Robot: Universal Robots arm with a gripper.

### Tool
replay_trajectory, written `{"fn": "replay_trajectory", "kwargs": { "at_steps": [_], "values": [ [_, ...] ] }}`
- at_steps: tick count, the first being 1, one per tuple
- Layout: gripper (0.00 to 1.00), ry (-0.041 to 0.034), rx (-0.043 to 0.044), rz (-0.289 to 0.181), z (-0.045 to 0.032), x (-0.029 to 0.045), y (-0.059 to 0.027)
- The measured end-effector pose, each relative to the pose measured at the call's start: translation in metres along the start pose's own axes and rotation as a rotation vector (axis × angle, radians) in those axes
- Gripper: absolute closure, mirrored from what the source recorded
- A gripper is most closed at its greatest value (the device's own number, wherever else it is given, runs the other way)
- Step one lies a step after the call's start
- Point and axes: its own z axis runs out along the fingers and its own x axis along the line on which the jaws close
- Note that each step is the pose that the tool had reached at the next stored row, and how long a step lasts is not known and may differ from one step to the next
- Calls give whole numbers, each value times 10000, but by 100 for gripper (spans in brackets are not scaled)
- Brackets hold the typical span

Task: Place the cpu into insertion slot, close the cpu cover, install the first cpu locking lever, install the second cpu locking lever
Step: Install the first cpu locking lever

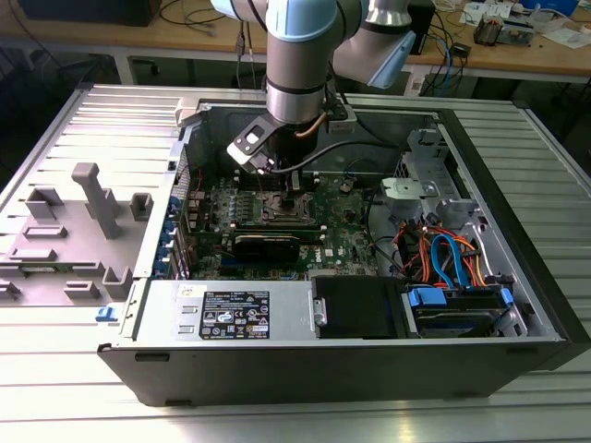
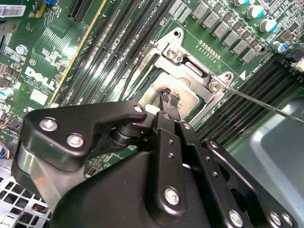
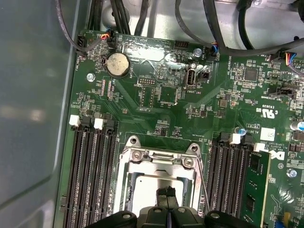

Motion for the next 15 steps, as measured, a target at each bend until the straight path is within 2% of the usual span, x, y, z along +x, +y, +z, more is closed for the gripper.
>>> {"fn": "replay_trajectory", "kwargs": {
  "at_steps": [10,15],
  "values": [
    [89,-106,14,1,0,0,0],
    [89,-108,14,1,-25,-1,0]
  ]
}}
